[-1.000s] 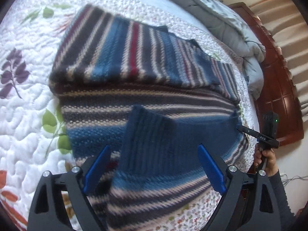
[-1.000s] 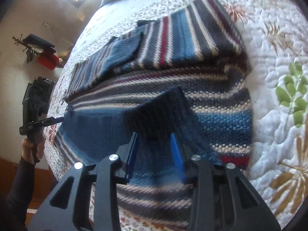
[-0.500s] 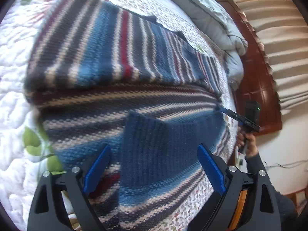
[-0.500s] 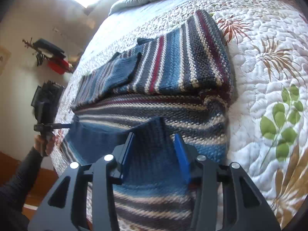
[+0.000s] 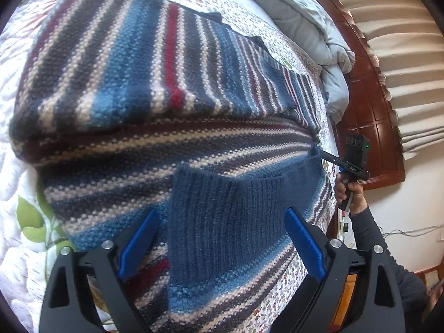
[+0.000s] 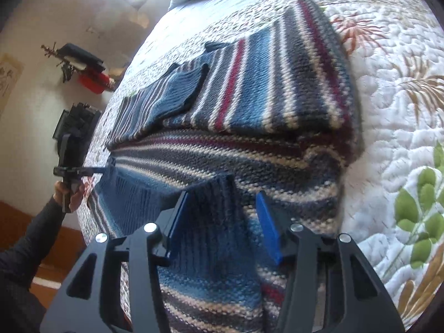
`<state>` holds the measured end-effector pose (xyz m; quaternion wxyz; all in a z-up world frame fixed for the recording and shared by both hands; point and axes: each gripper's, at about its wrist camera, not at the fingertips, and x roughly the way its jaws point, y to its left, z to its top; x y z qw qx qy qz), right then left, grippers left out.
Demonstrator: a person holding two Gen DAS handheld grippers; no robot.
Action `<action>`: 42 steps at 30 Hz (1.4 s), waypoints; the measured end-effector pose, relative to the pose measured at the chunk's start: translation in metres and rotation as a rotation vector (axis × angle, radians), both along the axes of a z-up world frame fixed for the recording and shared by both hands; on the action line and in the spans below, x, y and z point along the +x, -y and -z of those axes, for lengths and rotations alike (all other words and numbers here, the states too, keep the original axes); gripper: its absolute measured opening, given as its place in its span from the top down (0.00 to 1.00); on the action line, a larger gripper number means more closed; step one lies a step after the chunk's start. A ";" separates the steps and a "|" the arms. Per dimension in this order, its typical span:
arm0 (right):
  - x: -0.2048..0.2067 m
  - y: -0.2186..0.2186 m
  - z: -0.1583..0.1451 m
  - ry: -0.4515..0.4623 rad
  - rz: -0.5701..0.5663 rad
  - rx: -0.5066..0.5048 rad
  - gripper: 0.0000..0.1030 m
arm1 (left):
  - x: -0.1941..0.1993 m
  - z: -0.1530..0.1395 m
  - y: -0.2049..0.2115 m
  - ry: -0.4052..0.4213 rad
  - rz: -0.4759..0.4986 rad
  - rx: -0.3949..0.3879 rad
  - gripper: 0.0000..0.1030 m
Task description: Fold small clothes
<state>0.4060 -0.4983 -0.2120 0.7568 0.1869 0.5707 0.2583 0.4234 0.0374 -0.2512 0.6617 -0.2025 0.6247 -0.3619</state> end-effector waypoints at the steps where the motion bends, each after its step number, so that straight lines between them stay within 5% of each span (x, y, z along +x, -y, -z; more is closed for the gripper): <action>1: -0.001 -0.002 -0.001 0.002 -0.012 0.009 0.51 | -0.001 -0.002 0.001 0.007 0.007 -0.007 0.12; 18: -0.006 -0.002 0.002 0.028 -0.012 0.071 0.51 | -0.004 0.005 -0.012 0.051 -0.023 0.049 0.78; 26: -0.007 0.000 0.003 0.029 -0.018 0.072 0.59 | -0.009 0.002 -0.019 0.079 -0.039 0.030 0.82; 34: -0.006 -0.003 0.000 0.027 -0.028 0.072 0.60 | -0.009 0.004 -0.014 0.064 -0.048 0.002 0.66; 38: -0.006 -0.002 -0.002 0.038 -0.033 0.064 0.83 | -0.008 0.001 -0.011 0.079 -0.047 0.013 0.66; 42: -0.005 -0.003 0.002 0.027 -0.040 0.054 0.82 | -0.011 0.000 -0.008 0.089 -0.041 0.031 0.72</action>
